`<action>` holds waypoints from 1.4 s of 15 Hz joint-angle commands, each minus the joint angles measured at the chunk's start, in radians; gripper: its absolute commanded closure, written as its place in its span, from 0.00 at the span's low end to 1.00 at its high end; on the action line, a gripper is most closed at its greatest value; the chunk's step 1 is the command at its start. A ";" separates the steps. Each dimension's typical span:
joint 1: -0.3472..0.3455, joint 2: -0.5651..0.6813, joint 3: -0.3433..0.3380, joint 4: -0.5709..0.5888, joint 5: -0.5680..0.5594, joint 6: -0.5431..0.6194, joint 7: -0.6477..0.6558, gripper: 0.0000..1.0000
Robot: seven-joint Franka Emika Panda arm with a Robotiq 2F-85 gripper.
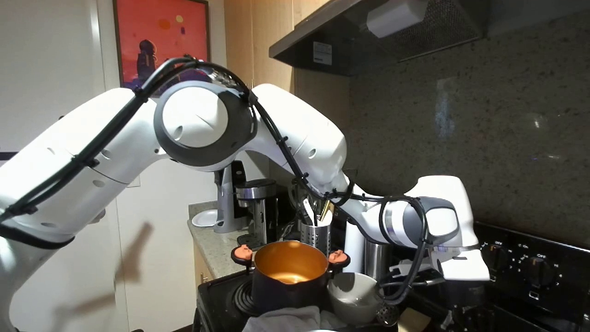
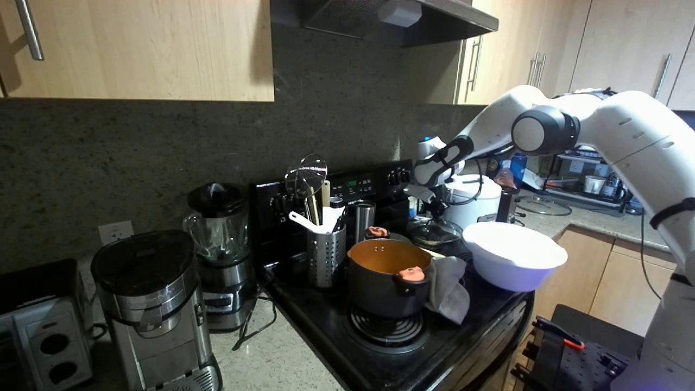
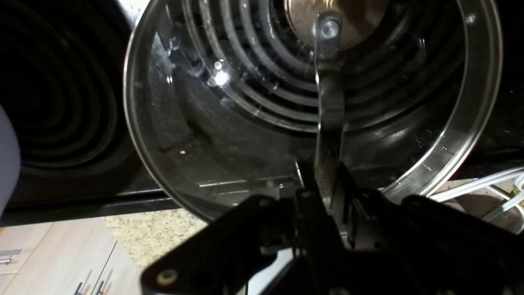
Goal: Uncover the pot
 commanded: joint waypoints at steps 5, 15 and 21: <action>0.001 0.048 -0.016 0.096 0.023 -0.021 0.017 0.44; 0.026 -0.040 -0.024 0.103 -0.010 -0.093 -0.028 0.00; 0.045 -0.169 0.001 0.063 -0.061 -0.128 -0.203 0.00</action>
